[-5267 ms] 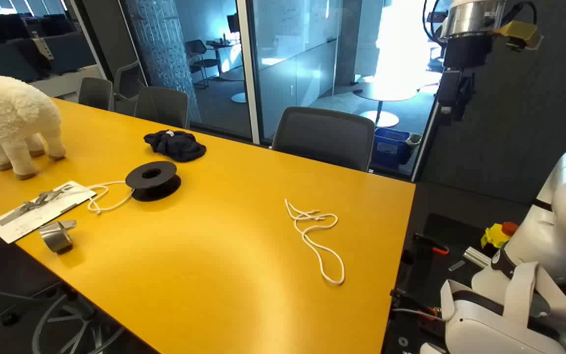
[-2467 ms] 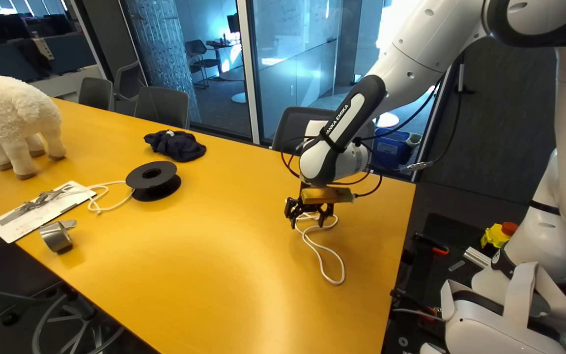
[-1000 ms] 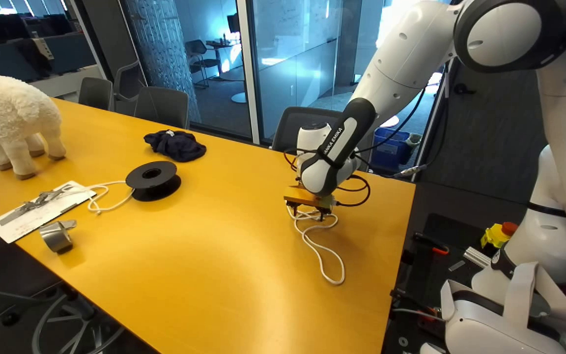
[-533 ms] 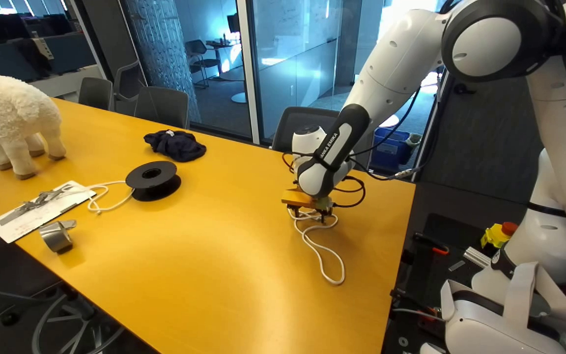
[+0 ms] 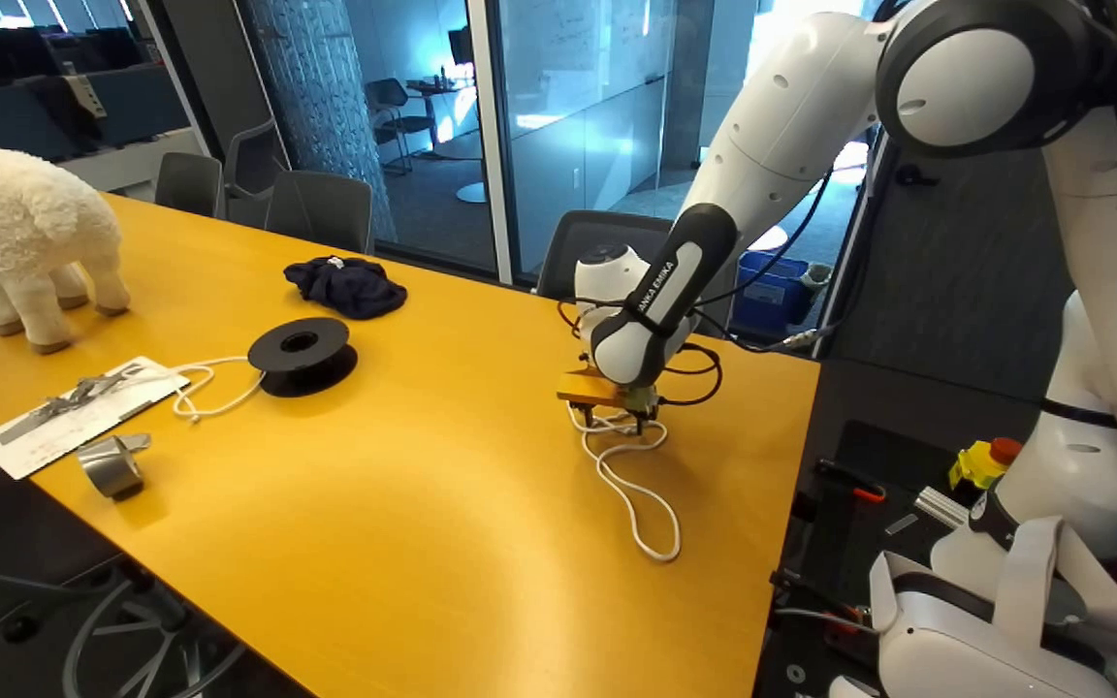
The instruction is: Move the rope to the right
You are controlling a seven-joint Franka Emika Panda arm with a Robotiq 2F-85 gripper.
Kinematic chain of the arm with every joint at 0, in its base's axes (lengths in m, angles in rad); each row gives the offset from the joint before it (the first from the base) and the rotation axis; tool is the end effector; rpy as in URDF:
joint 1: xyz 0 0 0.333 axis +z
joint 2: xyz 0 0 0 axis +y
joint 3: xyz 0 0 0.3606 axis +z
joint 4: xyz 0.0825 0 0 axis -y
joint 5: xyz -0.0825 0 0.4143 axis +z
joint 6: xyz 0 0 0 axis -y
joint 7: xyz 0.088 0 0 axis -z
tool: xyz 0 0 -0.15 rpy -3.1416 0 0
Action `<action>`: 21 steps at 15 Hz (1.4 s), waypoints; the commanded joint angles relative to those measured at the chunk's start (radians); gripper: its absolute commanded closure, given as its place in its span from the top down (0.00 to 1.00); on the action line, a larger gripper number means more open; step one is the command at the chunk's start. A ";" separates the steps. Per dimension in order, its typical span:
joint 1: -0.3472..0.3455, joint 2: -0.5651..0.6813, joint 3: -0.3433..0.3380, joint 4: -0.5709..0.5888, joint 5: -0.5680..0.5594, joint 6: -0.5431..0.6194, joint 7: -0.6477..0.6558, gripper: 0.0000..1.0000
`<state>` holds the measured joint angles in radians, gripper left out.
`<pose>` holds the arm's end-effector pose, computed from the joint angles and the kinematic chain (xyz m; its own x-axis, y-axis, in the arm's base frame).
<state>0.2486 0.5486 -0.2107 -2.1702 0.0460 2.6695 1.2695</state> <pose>0.5868 0.0147 0.1067 0.3214 -0.9439 0.0753 -0.9464 -0.3174 0.0602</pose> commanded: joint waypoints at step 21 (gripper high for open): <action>-0.086 -0.065 0.072 -0.057 -0.010 -0.001 -0.028 1.00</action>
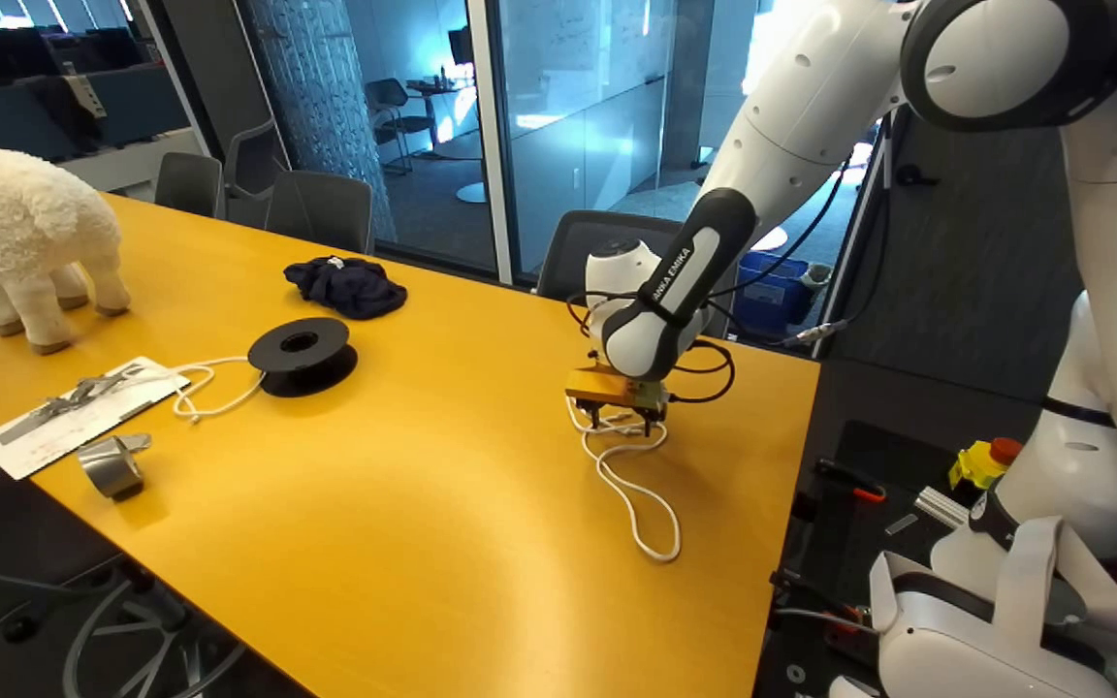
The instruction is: Move the rope to the right
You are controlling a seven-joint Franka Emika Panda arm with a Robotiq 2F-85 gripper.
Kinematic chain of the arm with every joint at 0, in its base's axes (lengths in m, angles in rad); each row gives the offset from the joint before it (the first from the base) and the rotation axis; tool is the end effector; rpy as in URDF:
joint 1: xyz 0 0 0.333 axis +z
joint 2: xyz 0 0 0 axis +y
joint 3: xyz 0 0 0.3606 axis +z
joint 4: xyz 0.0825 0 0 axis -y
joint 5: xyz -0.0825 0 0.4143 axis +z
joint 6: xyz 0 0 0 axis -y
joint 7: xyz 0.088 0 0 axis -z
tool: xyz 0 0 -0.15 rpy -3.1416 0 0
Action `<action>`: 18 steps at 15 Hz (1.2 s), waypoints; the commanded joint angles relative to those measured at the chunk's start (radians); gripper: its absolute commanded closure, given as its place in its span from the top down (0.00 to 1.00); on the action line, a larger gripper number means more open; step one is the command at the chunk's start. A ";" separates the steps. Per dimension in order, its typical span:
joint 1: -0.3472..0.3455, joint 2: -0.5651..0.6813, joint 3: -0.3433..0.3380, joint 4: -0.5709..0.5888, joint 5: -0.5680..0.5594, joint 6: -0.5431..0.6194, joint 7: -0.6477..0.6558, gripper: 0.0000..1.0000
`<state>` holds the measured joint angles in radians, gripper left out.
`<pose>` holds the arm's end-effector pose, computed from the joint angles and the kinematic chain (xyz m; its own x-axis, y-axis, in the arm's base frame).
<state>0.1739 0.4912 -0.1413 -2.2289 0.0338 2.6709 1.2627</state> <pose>0.5691 0.0132 0.1165 0.3203 -0.9466 0.0369 -0.9464 -0.3180 0.0570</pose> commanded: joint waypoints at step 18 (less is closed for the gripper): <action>0.000 0.042 -0.021 0.027 -0.018 0.016 -0.009 1.00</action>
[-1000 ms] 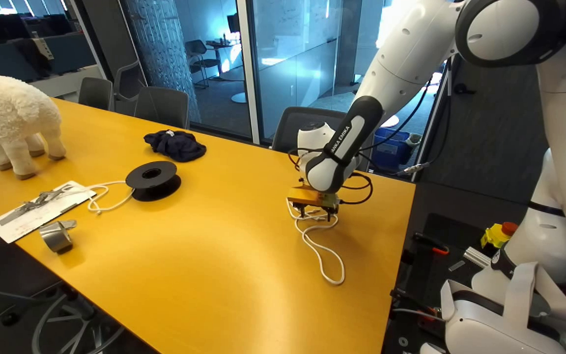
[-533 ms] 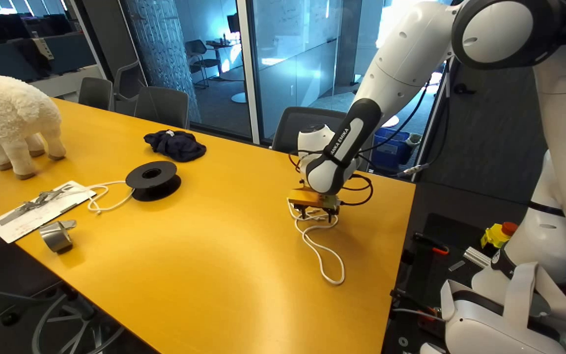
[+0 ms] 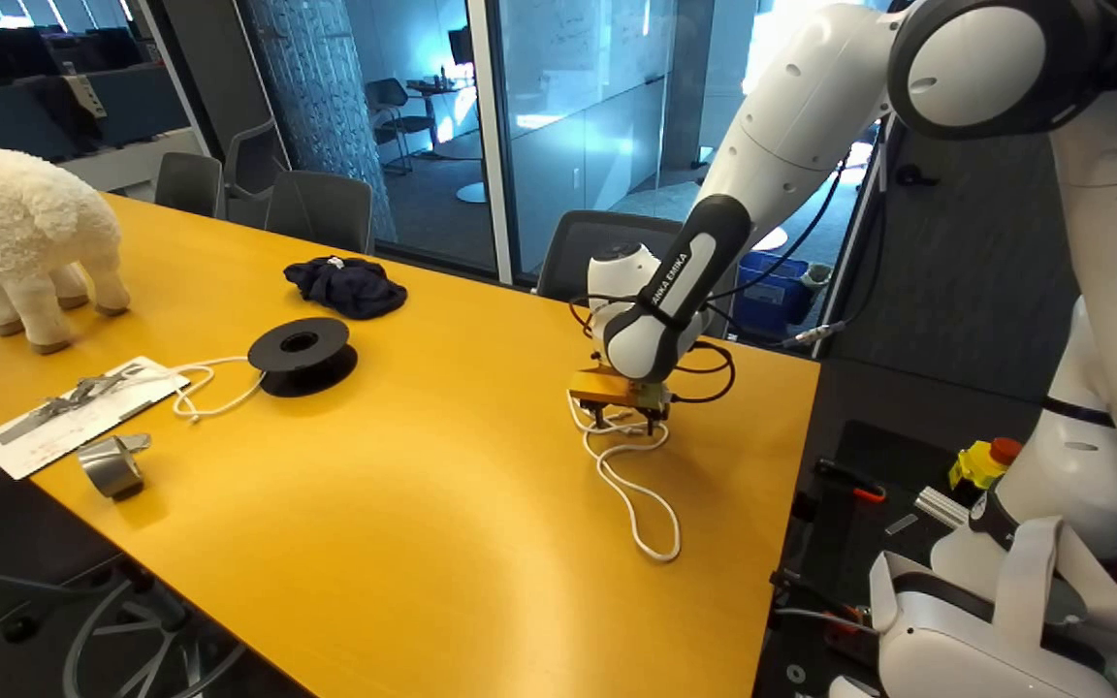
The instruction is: Move the rope to the right
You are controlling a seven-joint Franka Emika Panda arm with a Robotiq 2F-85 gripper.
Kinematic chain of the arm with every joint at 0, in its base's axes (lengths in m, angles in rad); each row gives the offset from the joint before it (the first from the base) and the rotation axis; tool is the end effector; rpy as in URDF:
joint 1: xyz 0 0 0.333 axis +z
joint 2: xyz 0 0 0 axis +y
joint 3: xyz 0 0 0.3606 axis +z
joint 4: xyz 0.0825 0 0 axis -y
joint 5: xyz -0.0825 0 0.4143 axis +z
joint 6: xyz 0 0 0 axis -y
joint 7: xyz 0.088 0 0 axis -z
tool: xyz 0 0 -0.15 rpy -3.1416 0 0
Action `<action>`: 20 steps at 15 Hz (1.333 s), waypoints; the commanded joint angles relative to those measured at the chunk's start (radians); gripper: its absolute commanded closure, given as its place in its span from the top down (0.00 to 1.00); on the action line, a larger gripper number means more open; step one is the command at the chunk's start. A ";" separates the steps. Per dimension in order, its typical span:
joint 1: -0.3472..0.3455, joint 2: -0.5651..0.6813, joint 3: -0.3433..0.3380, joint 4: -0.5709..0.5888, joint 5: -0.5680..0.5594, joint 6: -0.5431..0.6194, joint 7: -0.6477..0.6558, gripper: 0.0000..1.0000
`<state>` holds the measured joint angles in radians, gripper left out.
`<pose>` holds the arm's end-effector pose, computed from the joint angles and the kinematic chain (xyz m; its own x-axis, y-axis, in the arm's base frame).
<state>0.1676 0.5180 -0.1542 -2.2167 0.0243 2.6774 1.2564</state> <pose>0.5707 0.0015 0.1064 0.3193 -0.9465 0.0475 -0.9463 -0.3159 0.0685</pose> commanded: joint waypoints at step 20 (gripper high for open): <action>0.002 -0.023 -0.009 0.008 -0.021 -0.030 -0.058 0.04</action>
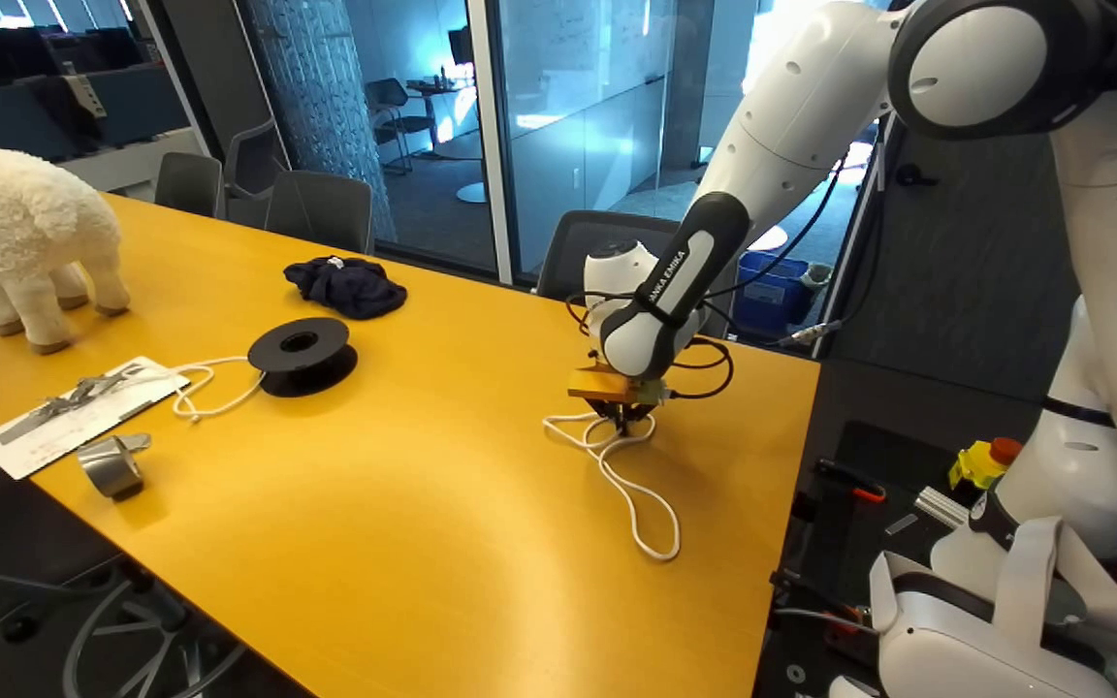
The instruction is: Move the rope to the right
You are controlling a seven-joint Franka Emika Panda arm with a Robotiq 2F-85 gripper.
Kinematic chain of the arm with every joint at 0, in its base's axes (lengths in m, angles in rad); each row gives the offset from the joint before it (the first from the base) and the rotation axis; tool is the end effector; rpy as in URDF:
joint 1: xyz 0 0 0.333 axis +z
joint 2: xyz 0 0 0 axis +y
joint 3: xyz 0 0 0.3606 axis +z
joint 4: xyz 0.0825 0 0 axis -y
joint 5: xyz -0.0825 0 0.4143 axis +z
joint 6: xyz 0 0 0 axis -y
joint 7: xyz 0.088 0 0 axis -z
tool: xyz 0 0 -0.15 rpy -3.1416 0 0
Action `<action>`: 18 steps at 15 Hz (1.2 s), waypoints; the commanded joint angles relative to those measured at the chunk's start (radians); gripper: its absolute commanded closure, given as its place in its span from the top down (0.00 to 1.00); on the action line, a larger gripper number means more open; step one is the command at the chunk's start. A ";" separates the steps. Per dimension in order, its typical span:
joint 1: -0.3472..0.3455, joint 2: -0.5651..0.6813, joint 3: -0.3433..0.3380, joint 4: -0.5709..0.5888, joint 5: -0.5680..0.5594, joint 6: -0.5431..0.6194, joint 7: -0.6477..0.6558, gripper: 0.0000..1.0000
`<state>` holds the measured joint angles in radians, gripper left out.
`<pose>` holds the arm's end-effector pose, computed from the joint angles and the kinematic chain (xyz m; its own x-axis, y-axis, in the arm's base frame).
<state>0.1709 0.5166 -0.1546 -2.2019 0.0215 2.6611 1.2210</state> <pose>0.5758 0.0037 0.1107 0.3578 -0.9327 0.0457 -0.9325 -0.3543 0.0707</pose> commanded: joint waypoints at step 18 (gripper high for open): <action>-0.198 -0.433 -0.090 -0.170 -0.256 -0.234 -0.145 0.11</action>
<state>0.0479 0.1236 -0.2519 -2.3127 -0.2300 2.4300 1.1334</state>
